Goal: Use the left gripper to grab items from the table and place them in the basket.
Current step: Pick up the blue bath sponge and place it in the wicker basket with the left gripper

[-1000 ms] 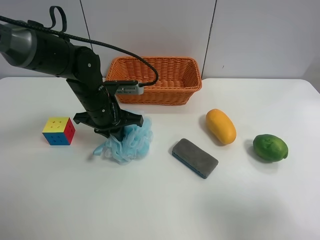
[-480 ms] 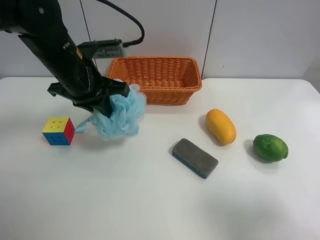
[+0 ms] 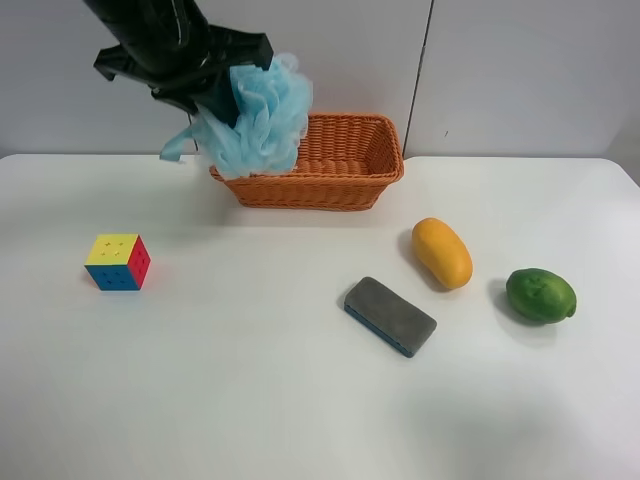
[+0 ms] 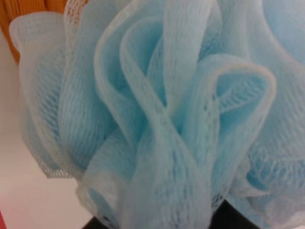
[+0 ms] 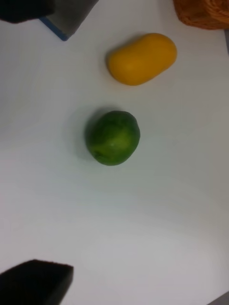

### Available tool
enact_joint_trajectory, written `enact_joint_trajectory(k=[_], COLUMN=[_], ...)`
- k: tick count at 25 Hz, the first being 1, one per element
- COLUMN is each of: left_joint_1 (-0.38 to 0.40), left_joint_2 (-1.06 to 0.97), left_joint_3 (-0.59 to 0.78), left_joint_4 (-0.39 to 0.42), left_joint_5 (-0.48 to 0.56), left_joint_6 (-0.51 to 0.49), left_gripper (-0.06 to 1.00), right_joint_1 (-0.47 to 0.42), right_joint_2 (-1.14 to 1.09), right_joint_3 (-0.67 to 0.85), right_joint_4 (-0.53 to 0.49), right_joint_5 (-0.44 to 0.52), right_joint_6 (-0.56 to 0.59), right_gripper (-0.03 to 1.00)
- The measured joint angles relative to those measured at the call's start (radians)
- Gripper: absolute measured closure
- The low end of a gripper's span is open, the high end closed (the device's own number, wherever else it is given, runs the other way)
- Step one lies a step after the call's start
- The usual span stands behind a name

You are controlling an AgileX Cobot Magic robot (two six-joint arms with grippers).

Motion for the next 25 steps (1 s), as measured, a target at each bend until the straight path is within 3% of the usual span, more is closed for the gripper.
enact_joint_trajectory(k=[13, 25], left_joint_1=[0.005, 0.025], left_joint_2=[0.429, 0.619], left_joint_3=[-0.557, -0.593], left_joint_4=[0.025, 0.027], left_joint_5=[0.069, -0.054], left_joint_6=[0.111, 0.257], left_gripper=[0.8, 0.8], right_joint_1=[0.0, 0.0], right_joint_2=[0.0, 0.0], right_joint_3=[0.0, 0.0], right_joint_4=[0.0, 0.0], right_joint_5=[0.0, 0.0], right_joint_6=[0.0, 0.0], right_gripper=[-0.02, -0.02])
